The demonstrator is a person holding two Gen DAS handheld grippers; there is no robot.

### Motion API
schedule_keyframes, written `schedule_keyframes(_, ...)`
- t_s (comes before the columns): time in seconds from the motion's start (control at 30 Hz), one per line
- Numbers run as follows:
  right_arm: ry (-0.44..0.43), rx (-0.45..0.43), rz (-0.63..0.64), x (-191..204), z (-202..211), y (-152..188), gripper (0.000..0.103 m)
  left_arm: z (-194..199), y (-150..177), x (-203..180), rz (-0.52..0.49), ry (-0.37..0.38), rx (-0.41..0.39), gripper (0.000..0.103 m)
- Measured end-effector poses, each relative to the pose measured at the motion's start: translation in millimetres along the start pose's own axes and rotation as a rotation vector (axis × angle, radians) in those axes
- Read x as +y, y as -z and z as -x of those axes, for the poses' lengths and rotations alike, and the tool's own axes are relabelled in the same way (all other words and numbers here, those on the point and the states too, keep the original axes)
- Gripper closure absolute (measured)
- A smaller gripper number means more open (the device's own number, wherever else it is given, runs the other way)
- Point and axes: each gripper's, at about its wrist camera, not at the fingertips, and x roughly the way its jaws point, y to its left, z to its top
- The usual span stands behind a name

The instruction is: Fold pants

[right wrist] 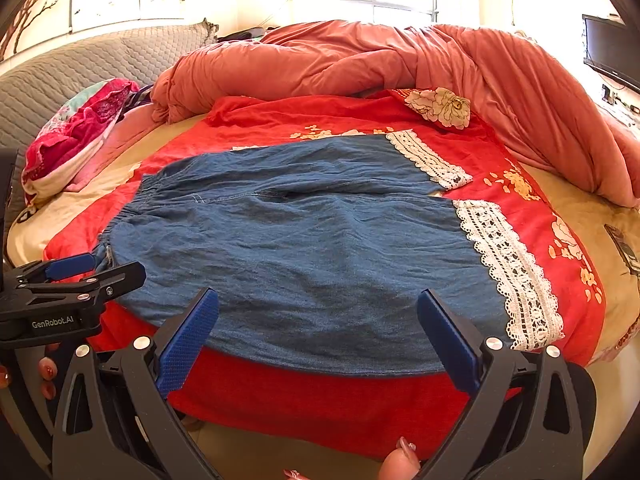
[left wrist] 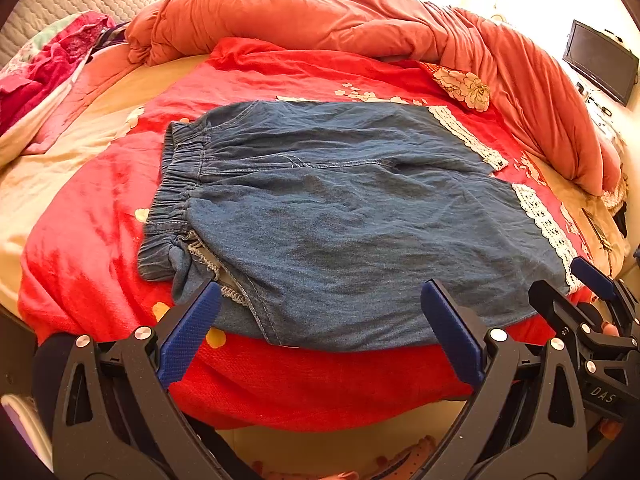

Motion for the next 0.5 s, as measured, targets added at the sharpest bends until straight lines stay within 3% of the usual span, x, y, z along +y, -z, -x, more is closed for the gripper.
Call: schedule_keyframes(0.5, 0.003, -0.001, -0.001, 0.4, 0.6, 0.2, 0.004, 3.2, -0.3, -4.0, -0.007, 0.007, -0.005, 0.009)
